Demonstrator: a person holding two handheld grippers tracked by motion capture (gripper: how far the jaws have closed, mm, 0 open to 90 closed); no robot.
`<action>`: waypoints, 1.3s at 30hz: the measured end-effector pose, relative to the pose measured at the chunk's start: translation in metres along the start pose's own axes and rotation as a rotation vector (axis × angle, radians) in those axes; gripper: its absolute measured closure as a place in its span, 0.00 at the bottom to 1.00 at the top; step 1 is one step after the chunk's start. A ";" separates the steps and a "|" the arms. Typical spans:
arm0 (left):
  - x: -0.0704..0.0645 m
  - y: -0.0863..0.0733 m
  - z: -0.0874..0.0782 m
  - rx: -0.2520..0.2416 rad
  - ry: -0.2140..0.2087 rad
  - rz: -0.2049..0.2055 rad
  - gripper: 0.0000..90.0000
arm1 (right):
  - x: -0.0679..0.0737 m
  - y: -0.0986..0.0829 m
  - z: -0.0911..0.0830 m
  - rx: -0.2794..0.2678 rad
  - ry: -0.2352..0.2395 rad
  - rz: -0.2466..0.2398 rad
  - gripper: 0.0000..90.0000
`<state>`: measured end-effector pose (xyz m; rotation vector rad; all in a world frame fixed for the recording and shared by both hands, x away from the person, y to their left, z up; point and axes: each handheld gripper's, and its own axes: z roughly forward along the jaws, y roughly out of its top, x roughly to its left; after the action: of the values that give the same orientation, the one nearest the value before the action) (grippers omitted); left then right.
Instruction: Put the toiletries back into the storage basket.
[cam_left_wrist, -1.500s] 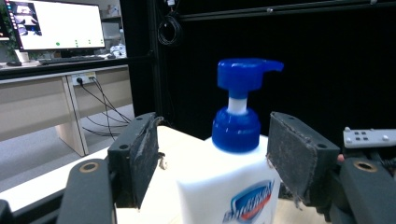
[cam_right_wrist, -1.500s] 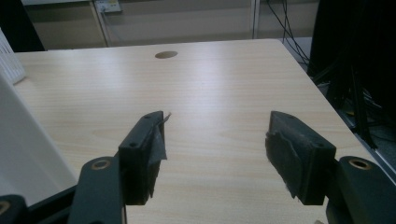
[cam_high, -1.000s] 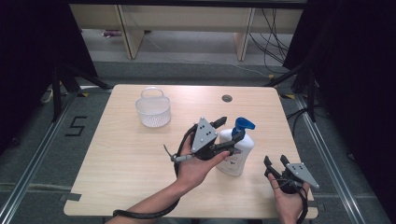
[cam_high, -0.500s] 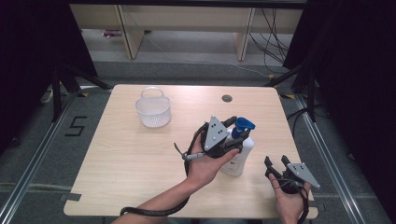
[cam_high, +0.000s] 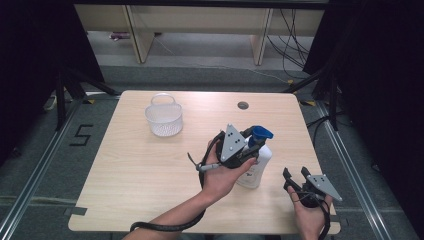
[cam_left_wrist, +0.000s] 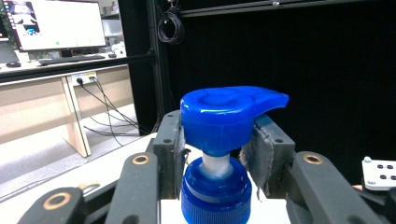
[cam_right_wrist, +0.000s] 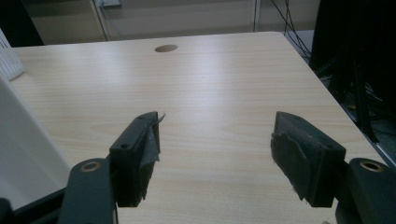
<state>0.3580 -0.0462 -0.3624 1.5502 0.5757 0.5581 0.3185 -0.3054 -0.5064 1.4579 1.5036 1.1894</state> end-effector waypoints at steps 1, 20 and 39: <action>0.000 0.000 0.000 -0.002 0.001 -0.002 0.66 | 0.000 0.000 0.001 -0.002 0.013 0.001 0.37; 0.007 0.004 -0.001 0.013 -0.023 -0.051 0.67 | -0.002 -0.001 0.001 -0.002 0.003 0.007 0.37; 0.031 0.030 -0.021 -0.014 0.032 -0.027 0.67 | -0.003 0.000 0.000 -0.005 0.002 0.007 0.37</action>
<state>0.3683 -0.0110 -0.3314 1.5208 0.6150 0.5655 0.3185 -0.3080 -0.5066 1.4603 1.4968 1.1991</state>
